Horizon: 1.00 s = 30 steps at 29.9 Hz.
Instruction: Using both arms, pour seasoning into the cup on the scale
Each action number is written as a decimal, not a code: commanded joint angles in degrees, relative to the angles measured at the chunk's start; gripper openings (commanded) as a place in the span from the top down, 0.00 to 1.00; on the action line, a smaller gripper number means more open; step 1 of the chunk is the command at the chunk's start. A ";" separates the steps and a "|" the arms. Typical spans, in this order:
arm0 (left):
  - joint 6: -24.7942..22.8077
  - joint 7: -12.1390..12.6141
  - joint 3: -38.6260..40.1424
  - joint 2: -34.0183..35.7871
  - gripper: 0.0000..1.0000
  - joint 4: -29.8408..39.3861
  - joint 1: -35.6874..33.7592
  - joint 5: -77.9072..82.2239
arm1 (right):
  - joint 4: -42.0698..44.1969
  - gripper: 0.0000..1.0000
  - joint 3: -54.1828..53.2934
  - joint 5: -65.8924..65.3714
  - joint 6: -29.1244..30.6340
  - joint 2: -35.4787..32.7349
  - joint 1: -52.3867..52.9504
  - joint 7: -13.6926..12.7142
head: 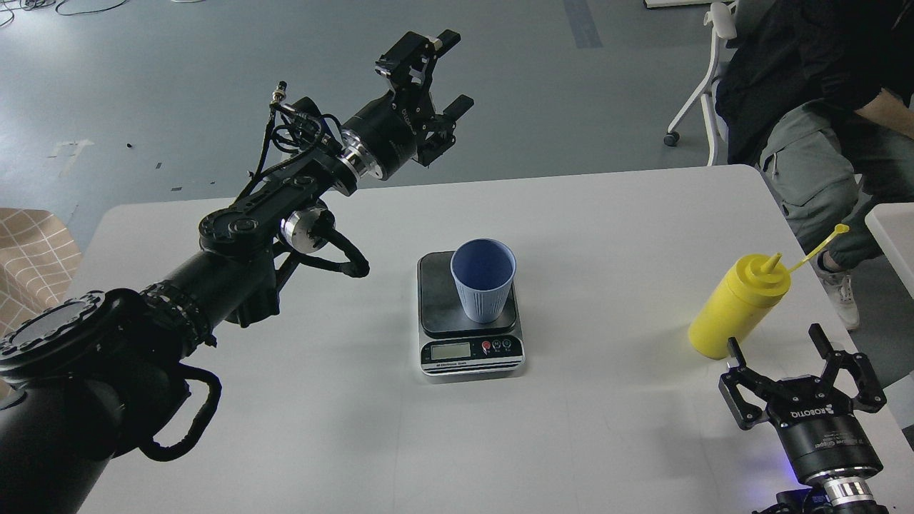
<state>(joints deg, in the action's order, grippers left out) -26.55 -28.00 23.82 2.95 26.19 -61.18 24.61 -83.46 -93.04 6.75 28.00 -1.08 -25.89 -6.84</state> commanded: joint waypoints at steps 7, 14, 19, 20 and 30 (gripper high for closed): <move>-0.08 0.00 0.09 -0.31 0.02 -0.09 0.01 -0.09 | -6.19 0.01 -7.76 0.01 0.00 -6.91 -1.62 0.07; -0.17 0.00 0.35 0.13 0.02 0.00 -0.08 -0.26 | -6.19 0.02 -16.90 0.01 0.00 -14.02 3.81 -0.02; -0.17 0.00 0.53 0.48 0.02 0.35 -0.43 -0.26 | -6.10 0.02 -19.98 -0.07 0.00 -19.73 13.55 -0.02; -0.17 0.00 0.62 0.39 0.02 0.44 -0.52 -0.26 | -6.10 0.03 -20.07 -0.07 0.00 -21.75 17.76 -0.02; -0.78 0.00 1.32 1.44 0.02 0.62 -2.80 -1.23 | 5.03 0.03 -10.18 -5.78 0.00 -27.31 54.49 -2.04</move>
<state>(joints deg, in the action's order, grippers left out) -26.92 -28.00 24.79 3.69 26.88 -62.94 23.79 -84.67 -108.93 3.46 28.00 -28.21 17.13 -8.25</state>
